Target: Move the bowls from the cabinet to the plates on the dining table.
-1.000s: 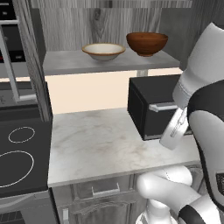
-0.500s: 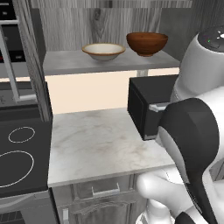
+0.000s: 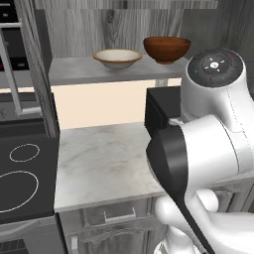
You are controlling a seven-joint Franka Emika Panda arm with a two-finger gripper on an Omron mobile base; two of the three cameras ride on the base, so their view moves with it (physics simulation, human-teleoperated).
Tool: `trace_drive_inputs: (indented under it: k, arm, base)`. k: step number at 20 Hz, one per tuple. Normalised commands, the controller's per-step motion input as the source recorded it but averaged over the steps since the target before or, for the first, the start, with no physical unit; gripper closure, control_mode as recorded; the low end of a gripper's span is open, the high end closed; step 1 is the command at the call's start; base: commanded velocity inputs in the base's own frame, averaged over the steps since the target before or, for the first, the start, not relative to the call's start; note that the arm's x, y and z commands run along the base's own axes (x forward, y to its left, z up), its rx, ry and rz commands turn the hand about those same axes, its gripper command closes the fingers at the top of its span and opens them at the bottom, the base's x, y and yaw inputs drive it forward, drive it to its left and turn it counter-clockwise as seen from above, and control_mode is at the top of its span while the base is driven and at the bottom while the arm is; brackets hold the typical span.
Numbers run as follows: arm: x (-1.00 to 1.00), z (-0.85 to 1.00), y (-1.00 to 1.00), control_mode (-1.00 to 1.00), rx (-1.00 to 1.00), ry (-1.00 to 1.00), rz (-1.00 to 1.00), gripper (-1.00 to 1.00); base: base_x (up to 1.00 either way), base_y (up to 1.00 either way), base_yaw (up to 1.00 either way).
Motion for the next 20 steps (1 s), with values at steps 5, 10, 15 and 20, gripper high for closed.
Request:
trace_drive_inputs:
  k: [5,10,15,20]
  arm:
    - [0.32,0.06,-0.16,-1.0,-0.06,-0.1,-0.09,-1.0]
    - [0.3,0.15,-0.17,-1.0,-0.05,-0.08,-0.07,-1.0]
    - [0.24,0.24,-0.13,-1.0,-0.04,-0.06,-0.06,-1.0]
    - [0.25,0.12,-0.1,-1.0,-0.03,-0.06,-0.05,-1.0]
  base:
    - [0.0,0.0,0.0]
    - [0.0,0.0,0.0]
    - [0.0,0.0,0.0]
    - [0.0,0.0,0.0]
